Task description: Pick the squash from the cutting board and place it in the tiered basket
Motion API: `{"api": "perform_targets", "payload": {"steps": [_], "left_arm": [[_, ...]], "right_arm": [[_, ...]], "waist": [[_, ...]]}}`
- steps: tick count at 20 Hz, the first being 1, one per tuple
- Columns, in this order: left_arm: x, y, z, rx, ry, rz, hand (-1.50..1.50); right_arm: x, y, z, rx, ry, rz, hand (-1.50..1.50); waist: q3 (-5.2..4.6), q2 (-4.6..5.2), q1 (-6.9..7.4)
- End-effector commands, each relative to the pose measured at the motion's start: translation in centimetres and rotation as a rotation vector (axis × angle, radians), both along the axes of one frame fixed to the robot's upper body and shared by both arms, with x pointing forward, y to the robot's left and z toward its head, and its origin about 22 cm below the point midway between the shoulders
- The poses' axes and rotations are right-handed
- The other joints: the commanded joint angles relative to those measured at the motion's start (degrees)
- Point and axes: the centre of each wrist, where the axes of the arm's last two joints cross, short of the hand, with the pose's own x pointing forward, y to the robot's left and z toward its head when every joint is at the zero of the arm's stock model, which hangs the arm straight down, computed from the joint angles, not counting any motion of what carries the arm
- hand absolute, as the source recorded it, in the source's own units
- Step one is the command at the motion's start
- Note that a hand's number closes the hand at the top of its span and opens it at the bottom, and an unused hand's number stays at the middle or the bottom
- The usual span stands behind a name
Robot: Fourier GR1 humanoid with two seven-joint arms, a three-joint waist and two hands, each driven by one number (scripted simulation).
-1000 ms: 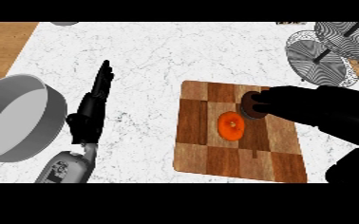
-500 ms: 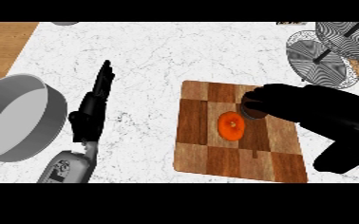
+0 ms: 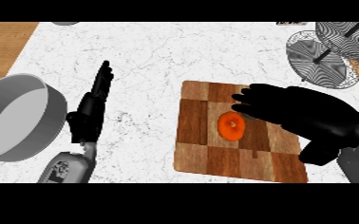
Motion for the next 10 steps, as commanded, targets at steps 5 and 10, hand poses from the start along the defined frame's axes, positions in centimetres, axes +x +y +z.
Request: {"api": "perform_targets", "payload": {"steps": [5, 10], "left_arm": [[-0.2, -1.3, 0.5, -0.003, 0.009, 0.002, 0.0], [0.4, 1.0, 0.7, 0.026, -0.007, 0.016, 0.0]], "right_arm": [[1.6, 0.0, -2.7, -0.029, -0.009, -0.077, -1.5], [2.2, -2.8, -3.6, -0.024, 0.024, -0.071, -1.5]], "waist": [[0.0, -0.02, -0.12], [0.0, -0.02, -0.18]]}}
